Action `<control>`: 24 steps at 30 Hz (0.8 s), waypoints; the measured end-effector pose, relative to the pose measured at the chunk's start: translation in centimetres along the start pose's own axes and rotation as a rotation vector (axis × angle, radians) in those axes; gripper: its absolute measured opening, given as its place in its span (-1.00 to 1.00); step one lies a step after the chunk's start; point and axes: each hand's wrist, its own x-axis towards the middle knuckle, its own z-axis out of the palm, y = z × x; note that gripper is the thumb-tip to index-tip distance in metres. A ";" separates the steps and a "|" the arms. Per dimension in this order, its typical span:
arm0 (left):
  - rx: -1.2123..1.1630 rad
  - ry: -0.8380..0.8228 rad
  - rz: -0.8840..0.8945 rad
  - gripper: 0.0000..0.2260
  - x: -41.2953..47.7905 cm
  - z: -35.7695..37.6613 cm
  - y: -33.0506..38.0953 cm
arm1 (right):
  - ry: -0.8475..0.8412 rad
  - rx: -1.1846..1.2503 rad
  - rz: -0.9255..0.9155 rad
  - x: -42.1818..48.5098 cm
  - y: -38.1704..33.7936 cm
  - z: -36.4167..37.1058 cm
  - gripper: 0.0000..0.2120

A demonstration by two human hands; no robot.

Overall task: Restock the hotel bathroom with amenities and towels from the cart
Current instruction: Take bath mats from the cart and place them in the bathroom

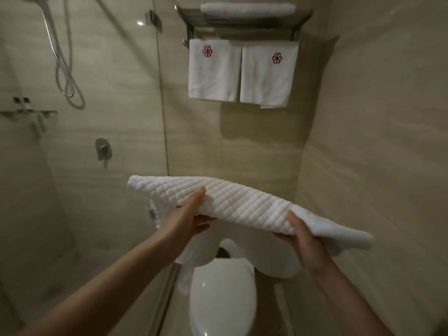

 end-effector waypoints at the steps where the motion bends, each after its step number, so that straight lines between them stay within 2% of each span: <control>1: 0.009 0.004 0.006 -0.53 2.2 0.7 0.6 | -0.025 -0.049 -0.053 1.9 -1.1 -0.1 -0.18; 3: 0.025 -0.021 0.025 -0.53 6.3 1.8 1.7 | -0.088 -0.078 -0.131 5.7 -3.0 -0.1 -0.32; 5: 0.022 -0.073 0.049 -0.63 10.2 2.7 3.0 | -0.140 -0.124 -0.199 9.7 -5.2 0.0 -0.43; 8: -0.005 -0.137 0.073 -0.76 16.4 3.6 5.6 | -0.169 -0.163 -0.292 16.4 -9.0 0.9 -0.73; 16: 0.050 -0.315 0.218 -0.45 32.2 4.3 15.2 | -0.200 -0.305 -0.578 31.7 -19.3 5.3 -0.78; 24: 0.110 -0.397 0.427 -0.48 43.3 6.0 24.0 | -0.121 -0.432 -0.748 42.3 -27.6 8.9 -0.69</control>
